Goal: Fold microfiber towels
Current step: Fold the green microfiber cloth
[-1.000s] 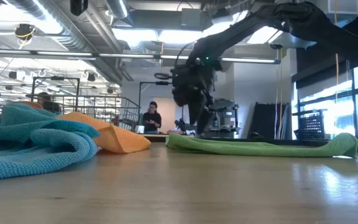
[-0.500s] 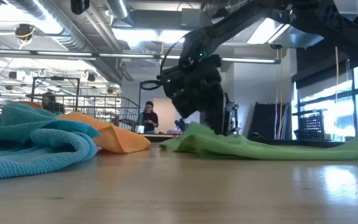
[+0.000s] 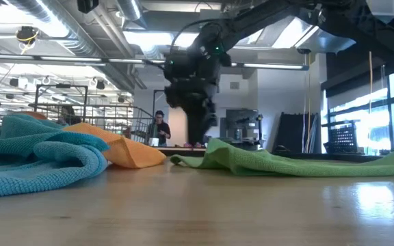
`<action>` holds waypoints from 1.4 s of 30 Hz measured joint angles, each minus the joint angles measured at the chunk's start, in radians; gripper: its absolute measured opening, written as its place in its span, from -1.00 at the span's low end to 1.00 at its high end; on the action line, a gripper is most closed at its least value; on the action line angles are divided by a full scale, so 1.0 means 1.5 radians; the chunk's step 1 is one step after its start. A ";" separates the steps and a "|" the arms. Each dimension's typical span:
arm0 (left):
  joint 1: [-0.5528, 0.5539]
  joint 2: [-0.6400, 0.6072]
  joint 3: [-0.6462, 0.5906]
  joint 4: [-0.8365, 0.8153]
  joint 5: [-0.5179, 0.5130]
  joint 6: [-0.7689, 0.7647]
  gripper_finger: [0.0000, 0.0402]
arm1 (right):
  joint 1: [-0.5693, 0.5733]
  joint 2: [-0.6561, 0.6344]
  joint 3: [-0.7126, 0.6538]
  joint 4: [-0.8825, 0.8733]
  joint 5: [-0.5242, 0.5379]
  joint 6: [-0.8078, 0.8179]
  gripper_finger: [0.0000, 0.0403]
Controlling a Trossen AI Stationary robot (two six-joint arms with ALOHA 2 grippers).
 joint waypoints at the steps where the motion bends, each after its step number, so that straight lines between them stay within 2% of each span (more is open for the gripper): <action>1: 0.000 0.000 0.000 0.000 0.000 0.000 -0.93 | 0.000 0.000 -0.004 0.013 -0.010 -0.034 -0.39; 6: 0.000 -0.002 0.000 -0.011 0.000 0.001 -0.93 | 0.000 0.000 -0.023 0.055 -0.077 -0.175 -0.29; 12: 0.000 -0.009 -0.001 -0.032 0.000 -0.003 -0.93 | 0.000 0.000 -0.065 0.061 -0.073 -0.196 -0.06; 17: 0.000 -0.010 -0.001 -0.030 0.000 -0.008 -0.93 | 0.013 -0.002 -0.093 0.048 0.008 -0.191 -0.02; 23: 0.000 -0.010 -0.001 -0.030 0.000 -0.018 -0.93 | 0.017 -0.004 -0.093 -0.085 0.061 -0.203 -0.04; 30: 0.000 -0.010 -0.001 -0.030 -0.001 -0.017 -0.93 | 0.013 0.002 -0.067 -0.159 0.077 -0.174 -0.04; 36: 0.000 -0.010 -0.001 -0.030 -0.001 -0.017 -0.93 | 0.008 0.002 0.007 -0.062 0.092 -0.152 -0.04; 39: 0.000 -0.010 -0.001 -0.030 -0.001 -0.017 -0.93 | 0.010 0.002 0.010 0.007 0.088 -0.153 -0.04; 42: 0.000 -0.010 -0.001 -0.030 -0.001 -0.021 -0.93 | 0.010 0.002 0.011 0.024 0.061 -0.154 -0.04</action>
